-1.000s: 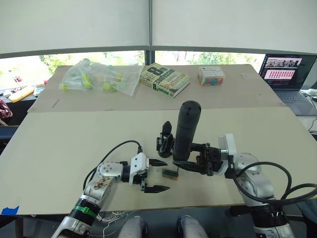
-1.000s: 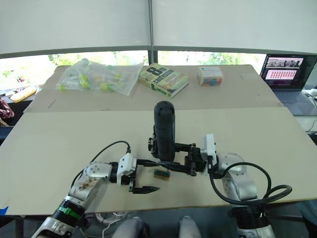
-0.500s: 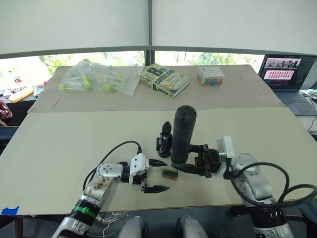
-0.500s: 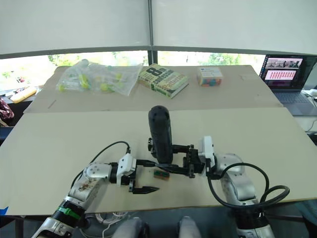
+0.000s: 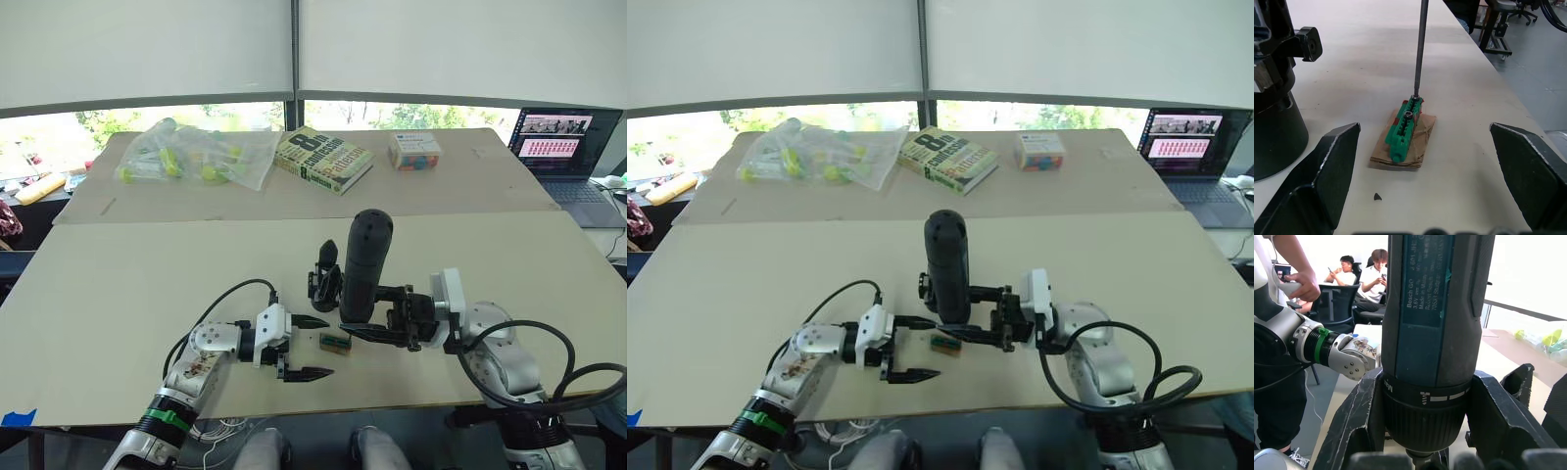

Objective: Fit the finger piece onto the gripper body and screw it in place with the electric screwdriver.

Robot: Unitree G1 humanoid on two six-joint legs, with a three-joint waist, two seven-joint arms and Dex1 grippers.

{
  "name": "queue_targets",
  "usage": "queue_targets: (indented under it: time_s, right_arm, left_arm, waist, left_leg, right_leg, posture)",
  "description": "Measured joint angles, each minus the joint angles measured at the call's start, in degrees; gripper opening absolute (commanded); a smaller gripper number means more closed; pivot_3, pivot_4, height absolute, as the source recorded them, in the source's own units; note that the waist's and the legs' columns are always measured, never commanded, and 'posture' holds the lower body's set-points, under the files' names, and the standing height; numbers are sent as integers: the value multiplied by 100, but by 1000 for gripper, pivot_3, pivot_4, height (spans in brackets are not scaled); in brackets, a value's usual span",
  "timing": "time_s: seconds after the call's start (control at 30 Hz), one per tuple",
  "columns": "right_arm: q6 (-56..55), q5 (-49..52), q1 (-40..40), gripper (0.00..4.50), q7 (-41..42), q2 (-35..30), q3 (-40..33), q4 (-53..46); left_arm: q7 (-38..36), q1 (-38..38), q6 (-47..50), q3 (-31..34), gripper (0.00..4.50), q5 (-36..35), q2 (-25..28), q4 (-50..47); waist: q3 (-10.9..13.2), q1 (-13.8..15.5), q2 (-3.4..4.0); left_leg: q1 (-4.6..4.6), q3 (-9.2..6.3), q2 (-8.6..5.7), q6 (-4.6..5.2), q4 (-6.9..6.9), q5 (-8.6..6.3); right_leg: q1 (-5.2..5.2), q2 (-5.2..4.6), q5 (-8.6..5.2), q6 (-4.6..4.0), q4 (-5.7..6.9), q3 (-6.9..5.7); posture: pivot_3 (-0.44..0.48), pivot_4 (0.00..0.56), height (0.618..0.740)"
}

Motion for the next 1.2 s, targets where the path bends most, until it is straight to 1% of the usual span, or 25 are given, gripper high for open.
queue_targets:
  time_s: [0.4,0.53,0.63,0.67,0.77,0.83,1.0,1.07,1.2]
  right_arm:
    - [722,684,-21,1956,-514,-261,-440,-740]
    - [875,882,-34,1956,-686,-336,-627,-859]
    - [1073,1104,-195,1956,-929,-414,-839,-890]
    - [1204,1240,-304,1956,-1125,-407,-925,-892]
    - [1383,1442,-546,1956,-1392,-409,-1110,-888]
    - [1469,1485,-713,1956,-1405,-430,-1123,-855]
    - [1473,1488,-1095,1956,-1413,-421,-1128,-464]
    - [1473,1483,-1318,1956,-1448,-359,-1123,-286]
    - [1472,1468,-1673,1956,-1477,-186,-1078,-14]
  left_arm:
    - [-107,179,-95,163,4500,-133,162,-77]
    - [-211,352,-71,333,4500,-411,275,-329]
    - [-229,456,100,613,4500,-791,413,-737]
    - [-184,464,237,746,4500,-947,446,-888]
    - [-68,497,568,1040,4500,-1299,556,-1224]
    - [-39,598,797,1281,4500,-1488,744,-1383]
    - [-8,665,1272,1565,4500,-1896,938,-1688]
    - [43,627,1413,1618,4500,-1943,1022,-1821]
    - [244,524,1511,1640,4500,-1910,1028,-1847]
  waist:
    - [1,7,-1]
    - [1,5,-1]
    - [1,3,-1]
    - [1,2,-1]
    - [1,4,-1]
    - [1,-6,-1]
    - [2,-22,-1]
    - [2,-20,-1]
    - [2,-24,-1]
  left_leg:
    - [-5,-1,-1,0,-1,0]
    - [-15,-1,1,0,-1,0]
    - [-32,-1,1,0,1,0]
    - [-39,-1,1,0,2,1]
    - [-45,0,0,0,1,1]
    - [-47,1,0,0,-2,1]
    - [-48,4,-2,0,1,1]
    - [-49,4,-3,0,1,1]
    - [-50,4,-3,0,0,1]
  right_leg:
    - [-3,-9,0,0,-4,-2]
    - [-15,-12,0,-1,-3,-3]
    - [-35,-17,2,-4,-1,-3]
    - [-42,-18,3,-6,1,-2]
    - [-48,-17,4,-6,1,-3]
    - [-52,-13,4,-6,2,-4]
    - [-49,-11,4,-6,0,-3]
    - [-50,-8,4,-6,1,-3]
    - [-51,-3,4,-6,1,-2]
  posture:
    - [0,150,740]
    - [0,150,740]
    - [0,150,740]
    - [0,150,740]
    - [0,150,740]
    - [0,150,740]
    - [0,150,740]
    - [0,150,740]
    - [0,150,740]
